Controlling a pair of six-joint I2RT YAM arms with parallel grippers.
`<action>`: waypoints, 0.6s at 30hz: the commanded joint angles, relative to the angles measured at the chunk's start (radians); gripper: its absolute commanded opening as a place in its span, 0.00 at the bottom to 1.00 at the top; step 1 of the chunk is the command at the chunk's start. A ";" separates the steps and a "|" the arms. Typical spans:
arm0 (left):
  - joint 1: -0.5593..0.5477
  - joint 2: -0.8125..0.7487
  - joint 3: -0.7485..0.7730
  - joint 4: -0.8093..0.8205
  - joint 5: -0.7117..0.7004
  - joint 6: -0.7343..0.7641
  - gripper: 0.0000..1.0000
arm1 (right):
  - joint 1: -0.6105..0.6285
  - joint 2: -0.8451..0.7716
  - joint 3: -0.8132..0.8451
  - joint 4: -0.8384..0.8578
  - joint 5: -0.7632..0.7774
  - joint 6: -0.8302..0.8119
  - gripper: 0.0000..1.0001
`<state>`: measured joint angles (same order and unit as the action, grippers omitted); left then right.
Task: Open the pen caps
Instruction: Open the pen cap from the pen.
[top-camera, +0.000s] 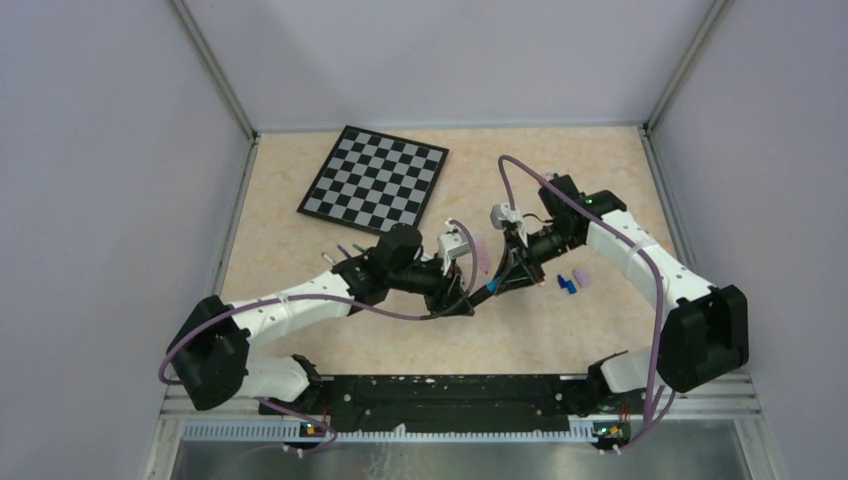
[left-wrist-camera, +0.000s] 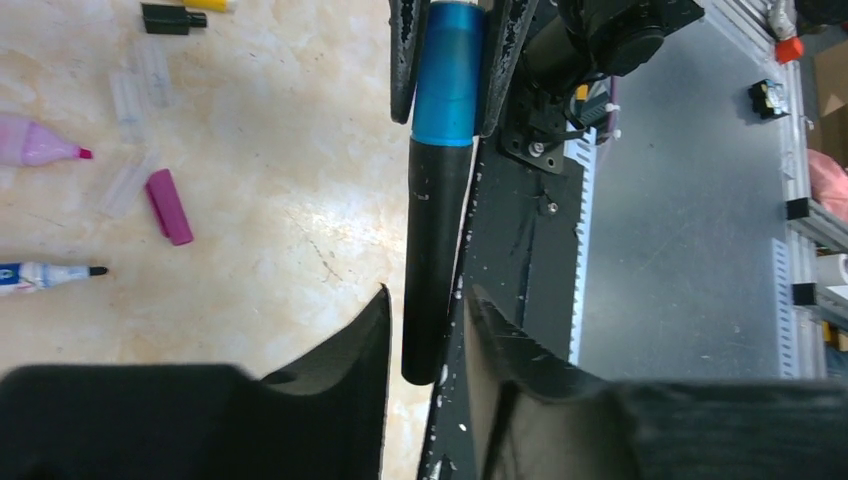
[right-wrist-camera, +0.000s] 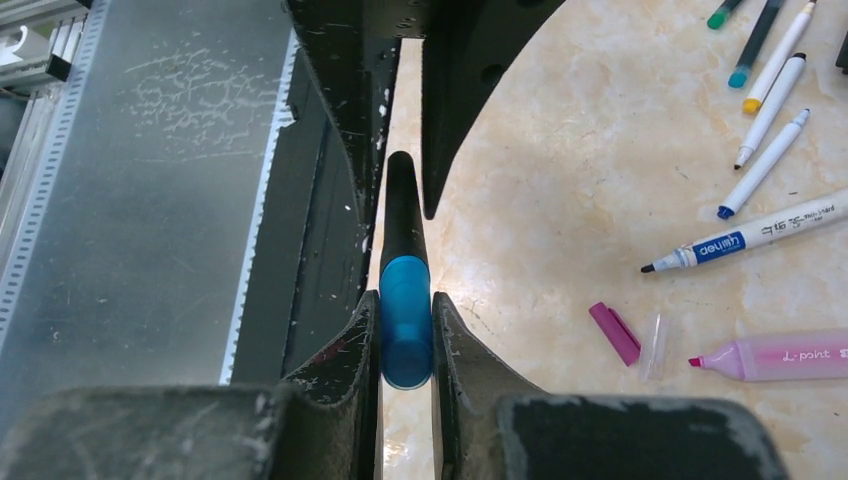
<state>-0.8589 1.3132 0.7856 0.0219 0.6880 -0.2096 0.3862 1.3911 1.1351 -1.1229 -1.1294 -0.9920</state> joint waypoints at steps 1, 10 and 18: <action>0.003 -0.056 0.007 0.055 -0.046 -0.046 0.43 | 0.017 -0.019 0.026 0.063 -0.012 0.077 0.00; 0.004 -0.271 -0.265 0.423 -0.143 -0.255 0.88 | -0.032 -0.115 -0.143 0.289 -0.068 0.325 0.00; 0.004 -0.465 -0.454 0.651 -0.379 -0.392 0.99 | -0.185 -0.258 -0.428 1.091 -0.329 1.129 0.00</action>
<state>-0.8577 0.9115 0.4030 0.4408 0.4553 -0.4896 0.2520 1.2034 0.8234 -0.6144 -1.2884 -0.4187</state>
